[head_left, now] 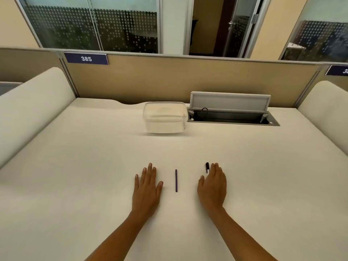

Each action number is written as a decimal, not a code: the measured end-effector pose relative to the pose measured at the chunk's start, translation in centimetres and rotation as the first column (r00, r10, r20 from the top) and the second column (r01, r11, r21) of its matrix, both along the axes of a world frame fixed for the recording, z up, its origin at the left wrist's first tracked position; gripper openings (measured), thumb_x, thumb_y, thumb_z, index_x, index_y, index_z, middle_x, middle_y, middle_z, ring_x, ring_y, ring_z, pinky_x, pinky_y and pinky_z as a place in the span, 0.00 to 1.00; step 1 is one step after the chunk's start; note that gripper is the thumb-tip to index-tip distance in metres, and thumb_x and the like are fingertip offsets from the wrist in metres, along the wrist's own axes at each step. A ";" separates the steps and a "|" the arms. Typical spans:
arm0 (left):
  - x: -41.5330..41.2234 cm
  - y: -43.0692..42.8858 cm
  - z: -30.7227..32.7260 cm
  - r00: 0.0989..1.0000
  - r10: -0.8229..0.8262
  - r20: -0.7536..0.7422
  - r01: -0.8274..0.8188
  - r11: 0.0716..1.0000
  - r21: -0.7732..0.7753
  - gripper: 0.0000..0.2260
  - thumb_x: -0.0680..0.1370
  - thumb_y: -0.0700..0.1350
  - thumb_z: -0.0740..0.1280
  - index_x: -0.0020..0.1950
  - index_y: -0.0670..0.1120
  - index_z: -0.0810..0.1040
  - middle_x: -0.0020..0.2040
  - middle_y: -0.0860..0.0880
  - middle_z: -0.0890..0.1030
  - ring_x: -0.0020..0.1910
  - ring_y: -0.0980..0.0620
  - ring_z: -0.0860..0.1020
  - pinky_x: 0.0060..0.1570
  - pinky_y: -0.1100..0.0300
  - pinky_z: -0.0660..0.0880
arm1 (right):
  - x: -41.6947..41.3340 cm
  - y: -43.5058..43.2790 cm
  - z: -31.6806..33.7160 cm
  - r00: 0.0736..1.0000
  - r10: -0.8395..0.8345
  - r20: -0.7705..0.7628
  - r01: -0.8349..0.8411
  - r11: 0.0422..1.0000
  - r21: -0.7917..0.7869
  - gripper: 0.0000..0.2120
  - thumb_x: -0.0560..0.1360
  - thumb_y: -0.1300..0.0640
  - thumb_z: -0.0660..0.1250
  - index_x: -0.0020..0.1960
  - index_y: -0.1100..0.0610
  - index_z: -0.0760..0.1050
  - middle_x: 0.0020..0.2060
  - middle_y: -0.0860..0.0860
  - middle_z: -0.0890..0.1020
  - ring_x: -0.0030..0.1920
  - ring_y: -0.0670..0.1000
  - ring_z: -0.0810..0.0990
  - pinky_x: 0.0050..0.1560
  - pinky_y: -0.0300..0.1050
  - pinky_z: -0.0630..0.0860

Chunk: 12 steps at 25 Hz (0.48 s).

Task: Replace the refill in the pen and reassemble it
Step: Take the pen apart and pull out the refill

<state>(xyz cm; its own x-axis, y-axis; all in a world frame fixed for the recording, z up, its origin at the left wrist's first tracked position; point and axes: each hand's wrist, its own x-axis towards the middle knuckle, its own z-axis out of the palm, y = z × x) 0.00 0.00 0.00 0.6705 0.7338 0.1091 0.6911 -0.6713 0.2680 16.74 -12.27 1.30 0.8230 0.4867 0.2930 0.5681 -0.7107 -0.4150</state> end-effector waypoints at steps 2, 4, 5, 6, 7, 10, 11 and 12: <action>-0.3 -0.2 -0.1 0.999 0.035 0.019 -0.035 0.999 0.012 0.32 0.81 0.58 0.38 0.74 0.42 0.64 0.75 0.45 0.64 0.73 0.45 0.65 0.71 0.52 0.49 | -0.4 -0.2 0.1 0.998 -0.059 -0.037 0.059 0.998 0.016 0.23 0.70 0.61 0.71 0.62 0.68 0.70 0.58 0.63 0.78 0.58 0.63 0.77 0.58 0.56 0.75; -0.6 -0.5 -0.1 0.999 0.054 0.001 -0.054 0.998 0.033 0.31 0.81 0.58 0.38 0.74 0.42 0.65 0.74 0.45 0.66 0.72 0.45 0.67 0.70 0.52 0.50 | -0.9 -0.7 0.4 0.997 -0.073 -0.013 0.072 0.997 -0.020 0.16 0.68 0.61 0.72 0.53 0.65 0.73 0.47 0.60 0.79 0.47 0.60 0.78 0.46 0.53 0.78; -0.5 -0.5 -0.4 0.998 0.055 0.011 -0.056 0.997 0.049 0.31 0.81 0.57 0.38 0.74 0.42 0.65 0.74 0.45 0.67 0.72 0.45 0.67 0.70 0.53 0.50 | -0.9 -0.8 0.4 0.997 -0.073 0.022 0.073 0.997 -0.020 0.13 0.68 0.61 0.72 0.49 0.64 0.73 0.43 0.59 0.78 0.43 0.59 0.77 0.41 0.52 0.77; -0.4 -0.5 -0.2 0.998 0.057 0.000 -0.057 0.998 0.041 0.31 0.81 0.57 0.39 0.74 0.42 0.65 0.74 0.45 0.67 0.72 0.46 0.67 0.70 0.53 0.50 | -0.9 -1.0 0.6 0.996 -0.076 0.038 0.077 0.997 -0.023 0.11 0.67 0.62 0.72 0.46 0.64 0.73 0.40 0.58 0.77 0.40 0.58 0.75 0.38 0.50 0.75; -0.4 -0.5 -0.3 0.998 0.062 0.002 -0.062 0.997 0.038 0.31 0.81 0.57 0.39 0.74 0.42 0.65 0.74 0.46 0.67 0.72 0.46 0.67 0.71 0.53 0.49 | -0.7 -1.0 0.7 0.995 -0.079 0.063 0.080 0.996 -0.023 0.09 0.68 0.63 0.71 0.44 0.63 0.72 0.38 0.57 0.76 0.38 0.57 0.75 0.36 0.50 0.73; -0.6 -0.6 -0.3 0.998 0.063 -0.006 -0.063 0.998 0.015 0.31 0.81 0.58 0.38 0.74 0.43 0.64 0.74 0.46 0.67 0.73 0.46 0.66 0.71 0.53 0.49 | -0.5 -1.0 1.0 0.990 -0.112 0.086 0.118 0.991 -0.067 0.07 0.67 0.66 0.70 0.39 0.62 0.71 0.33 0.57 0.75 0.34 0.57 0.73 0.32 0.49 0.70; -0.6 -0.6 -0.2 0.998 0.062 -0.005 -0.062 0.998 0.009 0.32 0.81 0.58 0.37 0.74 0.43 0.64 0.74 0.46 0.67 0.73 0.46 0.65 0.71 0.53 0.49 | -0.3 -0.9 1.1 0.988 -0.126 0.086 0.133 0.987 -0.086 0.07 0.67 0.67 0.70 0.38 0.62 0.71 0.32 0.58 0.75 0.33 0.57 0.73 0.31 0.48 0.70; -0.6 -0.7 -0.2 0.998 0.062 0.000 -0.062 0.998 0.003 0.32 0.80 0.58 0.37 0.75 0.43 0.64 0.74 0.46 0.66 0.73 0.47 0.65 0.71 0.54 0.48 | -0.2 -0.7 1.3 0.988 -0.135 0.072 0.142 0.985 -0.103 0.08 0.66 0.67 0.71 0.37 0.63 0.71 0.31 0.58 0.75 0.32 0.58 0.73 0.30 0.48 0.70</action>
<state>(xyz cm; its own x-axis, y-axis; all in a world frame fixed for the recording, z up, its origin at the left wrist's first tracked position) -0.60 -0.66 -0.19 0.6241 0.7734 0.1111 0.7310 -0.6282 0.2665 16.52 -13.01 2.56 0.8655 0.4011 0.2999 0.4844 -0.8225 -0.2980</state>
